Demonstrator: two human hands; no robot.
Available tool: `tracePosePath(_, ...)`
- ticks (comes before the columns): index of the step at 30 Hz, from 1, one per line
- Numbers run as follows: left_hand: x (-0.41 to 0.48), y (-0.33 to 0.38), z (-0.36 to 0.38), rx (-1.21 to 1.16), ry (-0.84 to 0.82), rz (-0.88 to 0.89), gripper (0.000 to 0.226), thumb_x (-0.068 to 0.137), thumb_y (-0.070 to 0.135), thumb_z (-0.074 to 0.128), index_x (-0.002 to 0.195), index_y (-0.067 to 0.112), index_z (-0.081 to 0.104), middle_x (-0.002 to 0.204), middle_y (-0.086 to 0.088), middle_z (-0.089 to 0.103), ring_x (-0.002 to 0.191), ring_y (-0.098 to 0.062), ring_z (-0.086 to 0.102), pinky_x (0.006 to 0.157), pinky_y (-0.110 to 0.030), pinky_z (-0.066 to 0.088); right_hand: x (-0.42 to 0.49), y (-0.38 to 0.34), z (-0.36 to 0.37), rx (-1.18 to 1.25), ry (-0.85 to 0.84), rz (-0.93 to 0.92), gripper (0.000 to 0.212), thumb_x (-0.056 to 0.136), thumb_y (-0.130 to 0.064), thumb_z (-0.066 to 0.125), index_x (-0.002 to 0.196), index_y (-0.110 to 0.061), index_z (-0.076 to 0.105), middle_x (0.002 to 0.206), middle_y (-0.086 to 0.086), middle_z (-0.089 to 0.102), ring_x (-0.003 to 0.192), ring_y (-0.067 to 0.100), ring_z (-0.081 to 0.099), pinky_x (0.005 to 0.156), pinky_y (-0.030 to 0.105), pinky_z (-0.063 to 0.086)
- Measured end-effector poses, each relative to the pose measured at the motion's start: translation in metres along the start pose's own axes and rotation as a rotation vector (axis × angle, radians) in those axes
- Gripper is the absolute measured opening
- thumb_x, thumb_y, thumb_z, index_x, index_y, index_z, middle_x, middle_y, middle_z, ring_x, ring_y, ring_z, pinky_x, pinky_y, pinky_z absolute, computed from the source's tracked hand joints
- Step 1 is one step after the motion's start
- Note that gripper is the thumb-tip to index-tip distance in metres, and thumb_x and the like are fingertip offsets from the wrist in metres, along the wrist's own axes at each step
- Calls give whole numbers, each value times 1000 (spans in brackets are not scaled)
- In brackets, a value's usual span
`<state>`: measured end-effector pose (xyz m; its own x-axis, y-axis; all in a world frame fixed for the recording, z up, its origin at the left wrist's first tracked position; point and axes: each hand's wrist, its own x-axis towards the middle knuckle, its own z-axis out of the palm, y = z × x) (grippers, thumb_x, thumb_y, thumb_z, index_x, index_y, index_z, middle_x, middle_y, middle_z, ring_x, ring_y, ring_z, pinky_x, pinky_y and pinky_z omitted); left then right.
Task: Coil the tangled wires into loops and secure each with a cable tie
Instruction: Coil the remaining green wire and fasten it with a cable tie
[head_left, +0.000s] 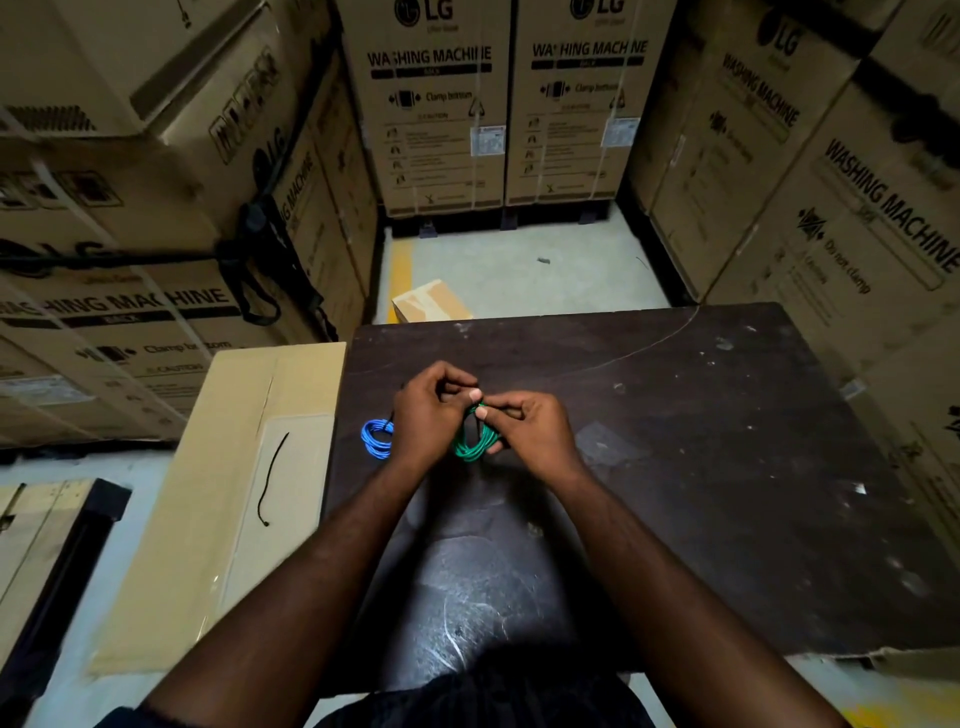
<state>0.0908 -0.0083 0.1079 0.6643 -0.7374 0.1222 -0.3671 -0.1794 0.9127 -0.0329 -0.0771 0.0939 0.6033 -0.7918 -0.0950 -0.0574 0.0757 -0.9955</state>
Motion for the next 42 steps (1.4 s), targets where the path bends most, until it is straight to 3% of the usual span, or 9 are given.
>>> tracePosePath(9, -4, -4, 6, -49, -12, -40, 9, 88, 15, 64, 85, 21, 69, 80, 6, 71, 74, -7, 66, 69, -25, 53, -1, 2, -6, -5, 34, 51, 19, 83, -1, 68, 100, 7, 69, 80, 12, 71, 58, 10, 65, 47, 28, 56)
tracePosePath(12, -12, 3, 9, -409, -18, -457, 24, 100, 26, 46, 87, 17, 64, 77, -4, 66, 61, -9, 64, 61, -28, 54, 1, 1, -15, 11, 112, 46, 17, 82, -2, 70, 98, 3, 70, 71, -1, 72, 57, 7, 64, 48, 24, 54)
tracePosePath(16, -21, -8, 8, -496, -448, -909, 43, 99, 45, 39, 103, 12, 67, 92, -10, 70, 72, -17, 69, 63, -29, 58, 1, -2, -22, 14, 106, 20, 19, 80, -3, 72, 98, 4, 70, 80, 6, 72, 63, 4, 64, 56, 21, 54)
tracePosePath(19, -20, -11, 9, -677, -552, -1045, 34, 95, 26, 42, 105, 6, 68, 85, -8, 75, 71, -16, 73, 68, -30, 59, -2, -6, -21, 53, 7, 31, 16, 81, -1, 71, 97, 2, 70, 83, 11, 72, 70, 11, 65, 63, 23, 54)
tracePosePath(23, -14, -19, 14, -765, -367, -1022, 20, 97, 14, 45, 98, 7, 64, 77, -11, 73, 64, -16, 71, 61, -30, 61, -11, -6, -20, 65, -117, 51, 12, 82, -3, 69, 91, -11, 71, 83, 11, 72, 74, 24, 60, 56, 27, 50)
tracePosePath(27, -6, -28, 13, -883, -295, -938, 22, 97, 16, 49, 110, 5, 61, 125, -24, 59, 90, -23, 58, 89, -36, 48, -17, -6, -18, 88, -131, 65, 11, 84, -4, 67, 90, -13, 71, 78, 3, 71, 73, 22, 57, 53, 23, 46)
tracePosePath(31, -10, -23, 10, -1067, -230, -973, 22, 99, 13, 43, 100, 8, 64, 80, -9, 73, 54, -7, 59, 50, -13, 48, -18, -4, -13, 185, -151, 93, 11, 86, -7, 65, 87, -14, 73, 81, 3, 72, 74, 23, 55, 58, 28, 44)
tracePosePath(37, -9, -15, -7, -1272, -355, -958, 29, 90, 5, 46, 99, 7, 73, 70, -2, 53, 47, -3, 44, 38, -9, 37, -23, -14, -12, 290, -223, 109, 12, 90, 1, 55, 96, 4, 65, 82, 1, 74, 74, 8, 66, 67, 19, 51)
tracePosePath(42, -12, 6, -20, -1033, -524, -756, 31, 90, 4, 42, 112, 5, 64, 75, -1, 47, 51, -1, 36, 41, -9, 26, -25, -22, -16, 356, -251, 131, 12, 91, -2, 54, 92, 1, 65, 71, -3, 70, 61, 4, 61, 60, 14, 47)
